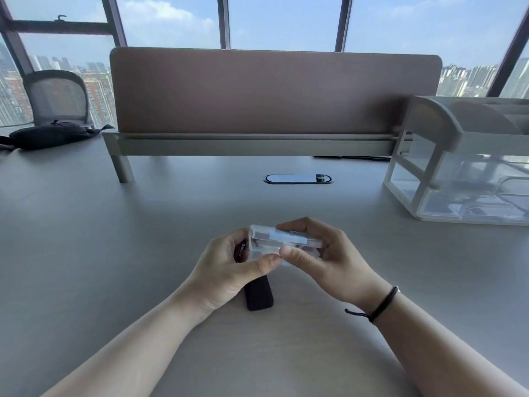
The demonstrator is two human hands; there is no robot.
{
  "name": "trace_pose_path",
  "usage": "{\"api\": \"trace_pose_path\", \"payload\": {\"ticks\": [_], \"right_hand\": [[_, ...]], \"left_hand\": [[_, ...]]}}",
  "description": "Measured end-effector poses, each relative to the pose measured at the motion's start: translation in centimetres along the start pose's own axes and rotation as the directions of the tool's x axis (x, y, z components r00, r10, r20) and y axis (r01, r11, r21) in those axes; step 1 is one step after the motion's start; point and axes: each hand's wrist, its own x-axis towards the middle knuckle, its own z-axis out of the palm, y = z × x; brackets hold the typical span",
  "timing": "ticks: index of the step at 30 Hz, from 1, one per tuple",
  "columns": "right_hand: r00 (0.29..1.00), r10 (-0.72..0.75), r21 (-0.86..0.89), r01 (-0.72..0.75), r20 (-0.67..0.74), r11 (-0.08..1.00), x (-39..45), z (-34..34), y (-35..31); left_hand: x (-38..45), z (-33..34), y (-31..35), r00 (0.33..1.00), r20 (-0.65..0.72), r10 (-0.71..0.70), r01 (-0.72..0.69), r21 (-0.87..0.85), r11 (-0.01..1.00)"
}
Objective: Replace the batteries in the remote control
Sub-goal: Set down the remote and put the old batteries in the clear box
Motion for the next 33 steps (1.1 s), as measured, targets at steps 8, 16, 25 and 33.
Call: {"api": "trace_pose_path", "payload": {"ticks": [8, 16, 25, 33], "right_hand": [[0.975, 0.207, 0.245, -0.183, -0.076, 0.952, 0.7, -1.3, 1.4], [0.929, 0.278, 0.058, -0.272, -0.244, 0.96, 1.6, -1.5, 2.3], [0.899, 0.353, 0.162, -0.32, -0.257, 0.933, 2.4, -1.5, 3.5], [0.912, 0.341, 0.089, -0.33, -0.226, 0.94, 2.3, -1.6, 3.5]], "left_hand": [[0.2, 0.2, -1.3, 0.996, -0.083, 0.027, 0.007, 0.38, 0.925], [-0.2, 1.1, -1.1, 0.996, -0.087, 0.013, 0.035, 0.528, 0.848], [0.5, 1.9, -1.6, 0.985, -0.171, -0.03, 0.131, 0.621, 0.773], [0.6, 1.7, -0.5, 0.974, -0.164, -0.157, 0.225, 0.619, 0.752]]}}
